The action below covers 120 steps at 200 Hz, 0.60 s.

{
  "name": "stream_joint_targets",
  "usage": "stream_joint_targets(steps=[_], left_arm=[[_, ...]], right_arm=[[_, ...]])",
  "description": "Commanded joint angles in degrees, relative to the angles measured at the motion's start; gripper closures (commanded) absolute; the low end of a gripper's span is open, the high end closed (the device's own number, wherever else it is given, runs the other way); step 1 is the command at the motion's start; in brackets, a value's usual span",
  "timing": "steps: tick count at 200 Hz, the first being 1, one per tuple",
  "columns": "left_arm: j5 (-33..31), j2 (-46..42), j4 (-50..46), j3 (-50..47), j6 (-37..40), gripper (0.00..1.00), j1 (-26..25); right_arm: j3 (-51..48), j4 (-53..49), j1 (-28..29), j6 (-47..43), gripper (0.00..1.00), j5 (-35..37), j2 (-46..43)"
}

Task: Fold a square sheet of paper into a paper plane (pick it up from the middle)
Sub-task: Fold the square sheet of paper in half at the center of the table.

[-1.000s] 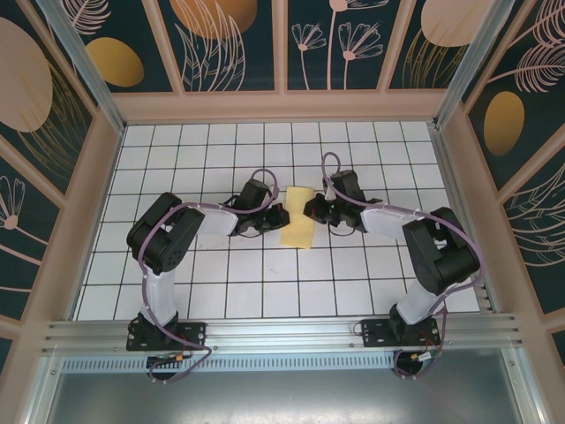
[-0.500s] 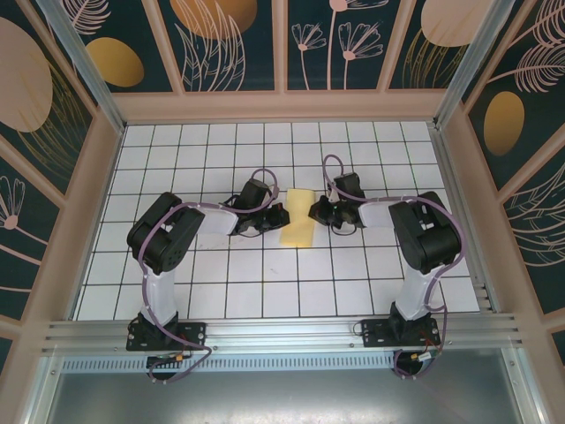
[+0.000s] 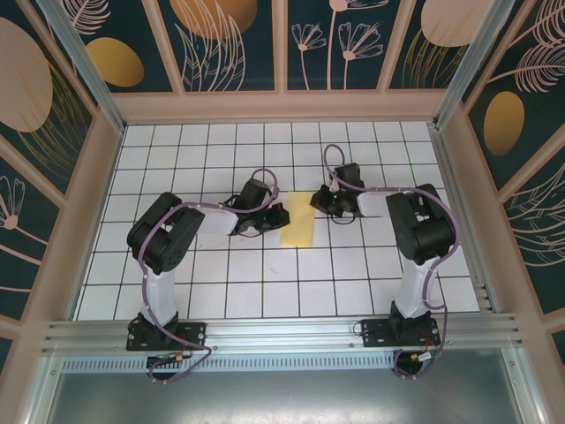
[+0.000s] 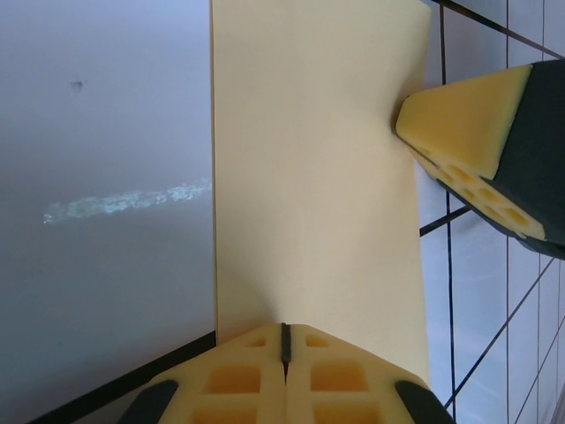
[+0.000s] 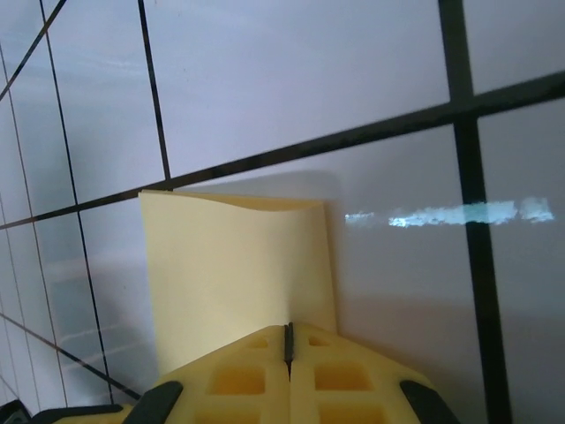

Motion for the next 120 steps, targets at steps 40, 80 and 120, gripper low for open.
stream_joint_targets(steps=[40, 80, 120], left_arm=[[-6.68, 5.50, -9.08, -2.27, 1.54, 0.93, 0.18], [-6.64, 5.49, -9.07, -2.31, 1.61, 0.93, 0.18], [-6.52, 5.45, -8.99, -2.28, 1.61, 0.93, 0.19]], right_arm=[[3.52, -2.25, -0.55, -0.93, 1.00, 2.24, -0.76], [5.35, -3.56, -1.19, -1.11, 1.00, 3.85, 2.96], [6.75, -5.40, -1.56, -1.55, 1.00, 6.06, 5.73]])
